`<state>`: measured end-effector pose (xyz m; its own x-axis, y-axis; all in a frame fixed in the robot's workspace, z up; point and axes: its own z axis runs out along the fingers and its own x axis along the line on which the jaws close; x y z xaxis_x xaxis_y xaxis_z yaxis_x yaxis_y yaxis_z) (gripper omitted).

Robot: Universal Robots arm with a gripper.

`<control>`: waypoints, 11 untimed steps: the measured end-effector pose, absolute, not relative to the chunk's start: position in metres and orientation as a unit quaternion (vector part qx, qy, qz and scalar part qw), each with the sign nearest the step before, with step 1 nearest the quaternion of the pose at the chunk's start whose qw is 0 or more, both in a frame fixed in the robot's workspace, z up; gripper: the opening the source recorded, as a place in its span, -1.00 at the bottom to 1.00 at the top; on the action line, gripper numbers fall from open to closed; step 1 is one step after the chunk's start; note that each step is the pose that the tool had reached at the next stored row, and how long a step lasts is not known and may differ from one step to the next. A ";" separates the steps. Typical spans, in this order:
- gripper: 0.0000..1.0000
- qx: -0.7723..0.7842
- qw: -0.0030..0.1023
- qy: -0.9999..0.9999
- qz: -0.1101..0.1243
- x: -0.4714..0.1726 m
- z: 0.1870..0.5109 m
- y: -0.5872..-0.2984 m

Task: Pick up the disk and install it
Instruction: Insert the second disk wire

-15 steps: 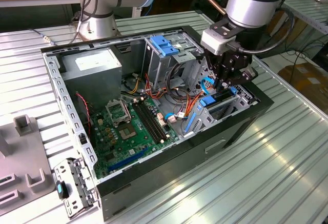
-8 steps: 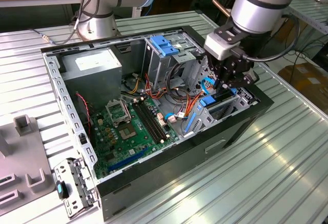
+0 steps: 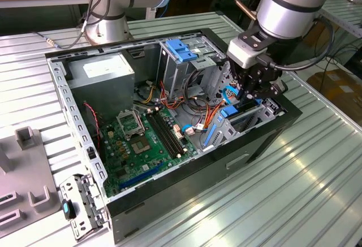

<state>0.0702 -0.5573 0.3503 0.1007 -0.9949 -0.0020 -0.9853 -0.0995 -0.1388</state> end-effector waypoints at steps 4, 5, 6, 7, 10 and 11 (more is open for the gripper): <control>-0.68 -0.735 0.052 0.674 -0.046 0.072 0.350 -0.557; -0.68 -0.734 0.052 0.676 -0.046 0.072 0.350 -0.557; -0.68 -0.732 0.052 0.677 -0.047 0.072 0.349 -0.557; -0.68 -0.731 0.052 0.678 -0.047 0.072 0.349 -0.557; -0.68 -0.730 0.052 0.680 -0.047 0.073 0.347 -0.557; -0.68 -0.730 0.052 0.680 -0.047 0.073 0.346 -0.557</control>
